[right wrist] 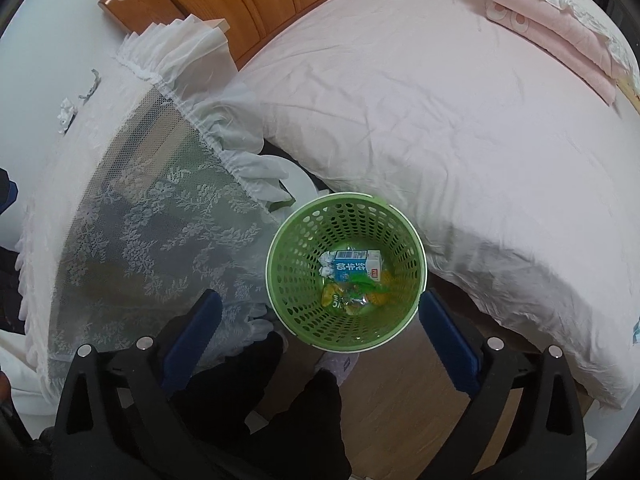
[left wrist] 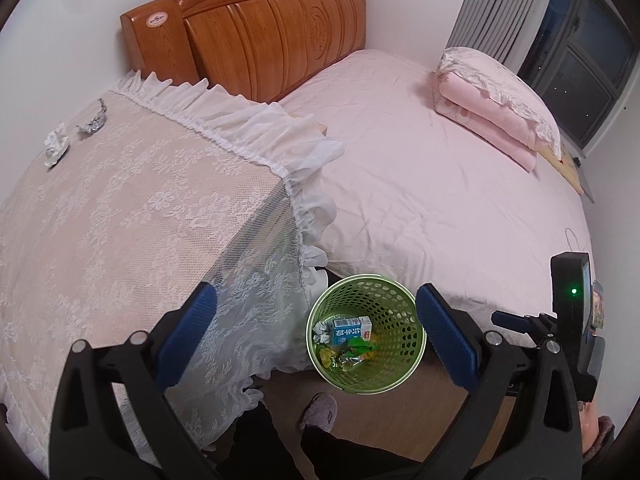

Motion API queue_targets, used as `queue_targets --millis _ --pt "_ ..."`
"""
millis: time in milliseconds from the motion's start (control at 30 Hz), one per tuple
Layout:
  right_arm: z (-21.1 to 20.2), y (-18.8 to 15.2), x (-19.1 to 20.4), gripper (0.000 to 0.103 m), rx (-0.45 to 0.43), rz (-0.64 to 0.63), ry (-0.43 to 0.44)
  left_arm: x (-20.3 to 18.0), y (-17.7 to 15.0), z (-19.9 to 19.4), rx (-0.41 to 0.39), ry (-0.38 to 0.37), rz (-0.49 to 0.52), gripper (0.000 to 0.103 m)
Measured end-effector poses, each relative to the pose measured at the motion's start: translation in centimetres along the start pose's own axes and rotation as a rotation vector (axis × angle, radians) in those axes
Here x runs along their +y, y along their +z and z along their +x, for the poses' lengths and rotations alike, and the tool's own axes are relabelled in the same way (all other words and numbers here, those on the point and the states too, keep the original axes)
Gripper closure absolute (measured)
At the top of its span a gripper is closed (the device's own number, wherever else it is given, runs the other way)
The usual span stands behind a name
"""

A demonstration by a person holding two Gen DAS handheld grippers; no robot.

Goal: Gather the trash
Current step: 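Move both tools back over the bed toward the last trash, then grasp the crumpled white tissue with the left tool while the right tool grasps the foil blister pack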

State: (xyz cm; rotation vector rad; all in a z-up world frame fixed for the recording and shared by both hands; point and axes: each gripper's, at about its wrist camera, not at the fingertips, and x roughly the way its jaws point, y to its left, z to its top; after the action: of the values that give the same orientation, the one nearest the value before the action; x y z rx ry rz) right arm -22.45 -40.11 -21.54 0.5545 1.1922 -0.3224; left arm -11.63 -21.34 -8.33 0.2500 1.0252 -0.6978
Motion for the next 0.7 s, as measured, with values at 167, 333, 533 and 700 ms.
queue_targets --millis 167,333,533,700 --pt "-0.3 1.7 1.7 0.005 -0.012 -0.012 -0.015 2.6 0.5 -0.5 -0.015 0.038 -0.046 0.008" --pt "-1.5 4.9 6.1 0.004 -0.069 -0.083 0.034 8.4 1.6 -1.9 -0.056 0.121 -0.140 0.008" --pt "-1.2 9.8 14.0 0.003 -0.113 -0.206 0.094 17.2 3.3 -2.6 -0.104 0.271 -0.235 0.008" --pt "0.6 14.5 22.0 0.003 -0.116 -0.306 0.129 25.6 6.1 -1.4 -0.116 0.365 -0.285 0.008"
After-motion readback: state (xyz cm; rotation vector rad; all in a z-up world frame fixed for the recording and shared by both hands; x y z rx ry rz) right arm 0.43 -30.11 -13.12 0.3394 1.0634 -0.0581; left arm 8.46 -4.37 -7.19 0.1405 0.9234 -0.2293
